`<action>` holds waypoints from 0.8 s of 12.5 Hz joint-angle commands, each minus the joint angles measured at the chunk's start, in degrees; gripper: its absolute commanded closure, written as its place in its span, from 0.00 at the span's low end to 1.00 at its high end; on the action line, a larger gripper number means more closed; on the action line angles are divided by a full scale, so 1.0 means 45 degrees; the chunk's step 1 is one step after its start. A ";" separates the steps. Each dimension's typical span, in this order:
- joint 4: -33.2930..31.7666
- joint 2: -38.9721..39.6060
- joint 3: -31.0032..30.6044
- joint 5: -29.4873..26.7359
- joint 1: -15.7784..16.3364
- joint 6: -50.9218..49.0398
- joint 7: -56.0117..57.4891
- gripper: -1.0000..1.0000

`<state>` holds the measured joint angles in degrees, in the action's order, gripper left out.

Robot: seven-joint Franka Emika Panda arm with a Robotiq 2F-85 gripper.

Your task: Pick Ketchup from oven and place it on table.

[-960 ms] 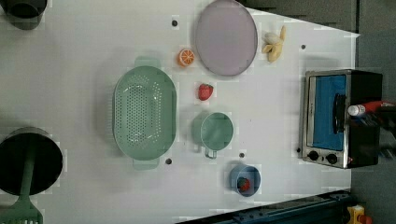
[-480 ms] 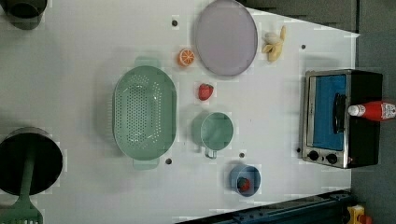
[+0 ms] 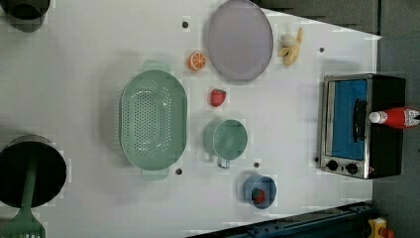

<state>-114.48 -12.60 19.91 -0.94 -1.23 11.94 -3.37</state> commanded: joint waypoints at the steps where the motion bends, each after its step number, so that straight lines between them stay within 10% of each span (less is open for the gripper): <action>1: -0.0002 0.0222 0.0580 0.0148 -0.0598 0.0688 0.0737 0.00; 10: 0.2030 0.4771 0.3141 0.0121 -0.0826 0.3539 0.0782 0.00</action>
<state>-106.87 7.57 33.10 -0.22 -4.30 26.34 -1.40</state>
